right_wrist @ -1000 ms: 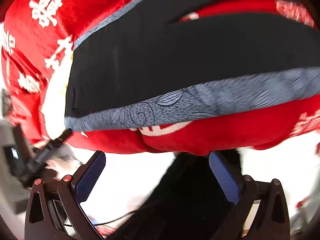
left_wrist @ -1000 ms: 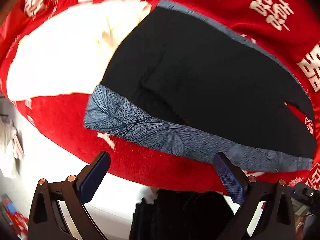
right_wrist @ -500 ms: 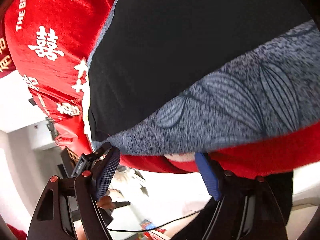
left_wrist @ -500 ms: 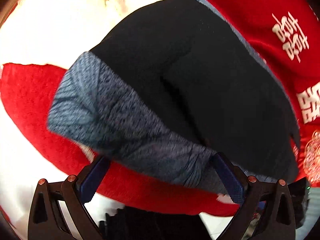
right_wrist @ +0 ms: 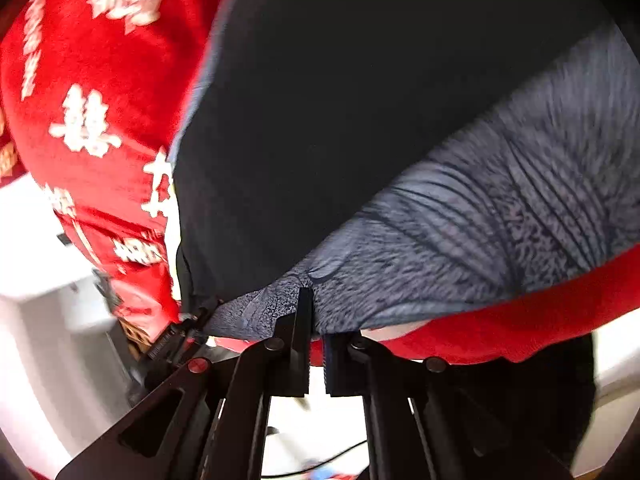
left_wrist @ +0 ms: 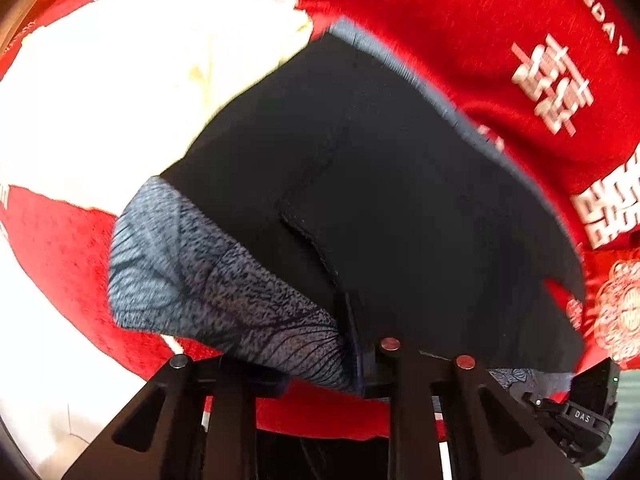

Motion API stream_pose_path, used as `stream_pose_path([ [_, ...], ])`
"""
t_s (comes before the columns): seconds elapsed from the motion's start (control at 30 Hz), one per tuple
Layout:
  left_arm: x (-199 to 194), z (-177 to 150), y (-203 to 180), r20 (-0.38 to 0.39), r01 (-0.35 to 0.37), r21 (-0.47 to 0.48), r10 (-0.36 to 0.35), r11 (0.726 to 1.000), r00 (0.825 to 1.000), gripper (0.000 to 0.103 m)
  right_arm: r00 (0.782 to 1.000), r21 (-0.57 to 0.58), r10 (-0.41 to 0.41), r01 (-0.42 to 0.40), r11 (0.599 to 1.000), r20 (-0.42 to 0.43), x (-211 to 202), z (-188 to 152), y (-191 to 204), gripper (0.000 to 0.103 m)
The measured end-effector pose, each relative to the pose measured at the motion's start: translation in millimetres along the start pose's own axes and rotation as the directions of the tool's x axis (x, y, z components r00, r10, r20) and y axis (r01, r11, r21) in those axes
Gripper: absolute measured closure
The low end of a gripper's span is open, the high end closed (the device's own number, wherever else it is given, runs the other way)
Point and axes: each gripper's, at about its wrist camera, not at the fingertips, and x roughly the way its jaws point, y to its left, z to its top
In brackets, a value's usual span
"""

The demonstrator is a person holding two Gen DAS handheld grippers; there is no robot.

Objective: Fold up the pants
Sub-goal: 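Grasp the blue-grey waistband of the black pants with both grippers, then lift the waistband with both grippers and fold it over onto the pant legs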

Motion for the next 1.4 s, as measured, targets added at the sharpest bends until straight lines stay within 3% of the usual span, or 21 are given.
stream_pose_path([
  [0.1,-28,18,-10,0.031,0.019,-0.002,-0.019,1.000,0.999,0.079,0.999,-0.140,-0.045,0.049,0.989,0.029,-25,6,40,0.098],
  [0.27,-34,82,-52,0.107,0.018,0.047,-0.023,0.999,0.994,0.079,0.995,-0.358,-0.092,0.102,0.928,0.045,-49,66,113,0.098],
  [0.4,-5,142,-79,0.150,-0.009,0.036,0.004,0.999,0.989,0.079,0.993,-0.429,-0.116,0.121,0.895,0.038,-39,138,151,0.098],
  [0.53,49,190,-93,0.175,-0.115,0.045,0.105,0.992,0.979,0.079,0.988,-0.451,-0.157,0.144,0.881,0.008,-5,221,167,0.098],
  [0.67,102,213,-96,0.152,-0.219,0.029,0.212,0.975,0.965,0.074,0.974,-0.468,-0.225,0.183,0.864,-0.035,41,277,165,0.098],
  [0.77,113,216,-97,0.152,-0.256,0.020,0.250,0.967,0.956,0.070,0.954,-0.479,-0.292,0.225,0.848,-0.069,68,300,151,0.096],
  [0.8,109,215,-100,0.159,-0.269,0.035,0.260,0.963,0.952,0.066,0.952,-0.480,-0.297,0.226,0.848,-0.076,70,303,146,0.096],
  [0.83,108,216,-105,0.168,-0.275,0.049,0.263,0.960,0.950,0.044,0.952,-0.480,-0.293,0.216,0.850,-0.089,72,307,145,0.096],
  [0.9,95,212,-118,0.227,-0.328,0.070,0.305,0.942,0.925,0.018,0.950,-0.489,-0.291,0.203,0.848,-0.110,68,307,148,0.094],
  [0.93,85,209,-122,0.261,-0.343,0.088,0.311,0.935,0.914,0.018,0.949,-0.501,-0.294,0.201,0.842,-0.112,63,304,148,0.087],
  [0.97,79,205,-127,0.268,-0.344,0.120,0.304,0.931,0.914,0.018,0.948,-0.514,-0.299,0.206,0.833,-0.105,60,304,150,0.081],
  [1.03,80,196,-134,0.239,-0.344,0.158,0.303,0.925,0.923,0.018,0.953,-0.544,-0.293,0.204,0.814,-0.082,47,296,157,0.041],
  [1.1,97,188,-142,0.198,-0.366,0.216,0.327,0.905,0.924,0.018,0.961,-0.556,-0.271,0.191,0.809,-0.063,39,291,164,0.039],
  [1.23,150,174,-156,0.153,-0.416,0.280,0.387,0.865,0.909,0.018,0.951,-0.594,-0.307,0.230,0.770,-0.030,29,265,170,0.040],
  [1.27,161,174,-158,0.162,-0.449,0.280,0.419,0.849,0.893,0.017,0.940,-0.610,-0.340,0.256,0.750,-0.025,32,259,167,0.040],
  [1.33,163,173,-163,0.196,-0.472,0.276,0.431,0.837,0.881,0.015,0.918,-0.632,-0.396,0.302,0.714,-0.009,40,260,157,0.042],
  [1.37,162,172,-166,0.183,-0.471,0.281,0.435,0.836,0.882,0.015,0.896,-0.649,-0.444,0.344,0.679,0.010,47,261,151,0.043],
  [1.4,159,171,-170,0.161,-0.456,0.289,0.427,0.842,0.890,0.015,0.890,-0.655,-0.455,0.350,0.670,0.010,49,266,147,0.047],
])
